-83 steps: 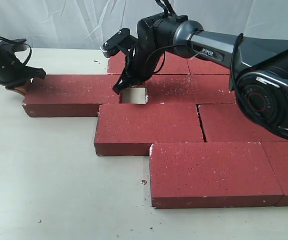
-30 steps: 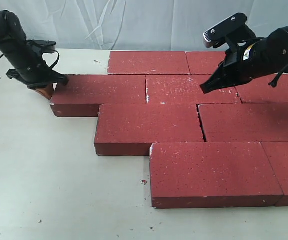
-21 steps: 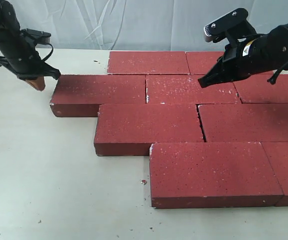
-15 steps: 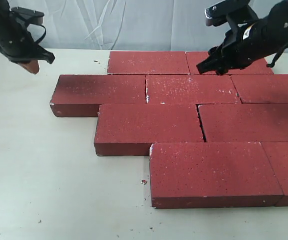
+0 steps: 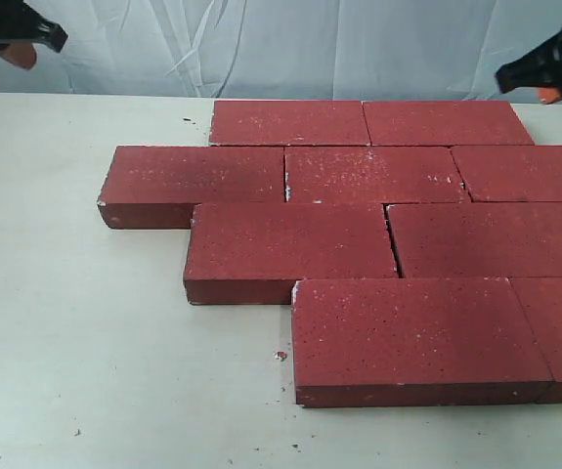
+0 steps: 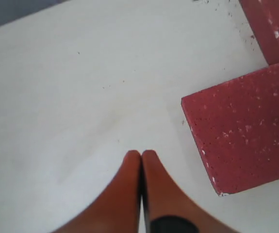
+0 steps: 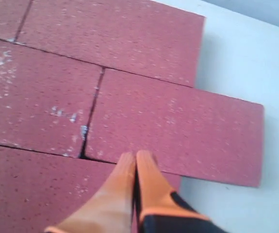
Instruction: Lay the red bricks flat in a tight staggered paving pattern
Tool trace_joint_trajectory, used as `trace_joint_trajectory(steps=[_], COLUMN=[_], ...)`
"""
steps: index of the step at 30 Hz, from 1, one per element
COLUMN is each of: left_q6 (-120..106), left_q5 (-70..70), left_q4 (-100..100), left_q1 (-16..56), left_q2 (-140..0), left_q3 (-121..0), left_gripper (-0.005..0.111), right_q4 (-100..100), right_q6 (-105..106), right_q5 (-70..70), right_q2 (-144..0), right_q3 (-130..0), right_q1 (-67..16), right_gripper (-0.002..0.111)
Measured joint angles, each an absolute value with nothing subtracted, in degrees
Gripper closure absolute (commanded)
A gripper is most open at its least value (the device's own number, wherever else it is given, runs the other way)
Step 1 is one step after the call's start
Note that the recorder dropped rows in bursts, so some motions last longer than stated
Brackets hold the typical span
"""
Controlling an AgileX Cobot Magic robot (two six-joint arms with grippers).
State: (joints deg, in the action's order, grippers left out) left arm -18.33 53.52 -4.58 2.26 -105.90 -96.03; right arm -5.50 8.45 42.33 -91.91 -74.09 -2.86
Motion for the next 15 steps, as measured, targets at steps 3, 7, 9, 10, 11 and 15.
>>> trace_joint_trajectory(steps=[3, 7, 9, 10, 11, 15], left_q6=[-18.46, -18.46, -18.59, -18.59, -18.59, -18.59], left_q5=[50.88, 47.56, 45.88, 44.71, 43.43, 37.91], left_q4=[-4.53, -4.53, -4.53, -4.53, -4.53, -4.74], left_q1=[2.26, 2.26, 2.26, 2.26, 2.26, 2.26], left_q2=[-102.47, -98.39, -96.83, -95.56, -94.68, -89.54], left_q3=[-93.97, -91.13, -89.62, -88.21, -87.15, -80.99], left_gripper=[0.107, 0.107, 0.107, 0.107, 0.107, 0.107], right_q4=[-5.5, -5.5, -5.19, -4.63, -4.08, -3.27], right_q6=[8.37, 8.37, 8.37, 8.37, 8.37, 8.23], right_q5=[43.96, 43.01, 40.77, 39.18, 37.29, 30.54], right_q2=[-87.51, -80.92, -77.61, -75.74, -73.95, -66.92], right_q3=[-74.09, -73.7, -72.52, -71.55, -70.34, -64.69], right_q1=[0.48, 2.48, 2.51, 2.6, 2.6, 2.6], right_gripper=[0.108, 0.108, 0.108, 0.108, 0.108, 0.108])
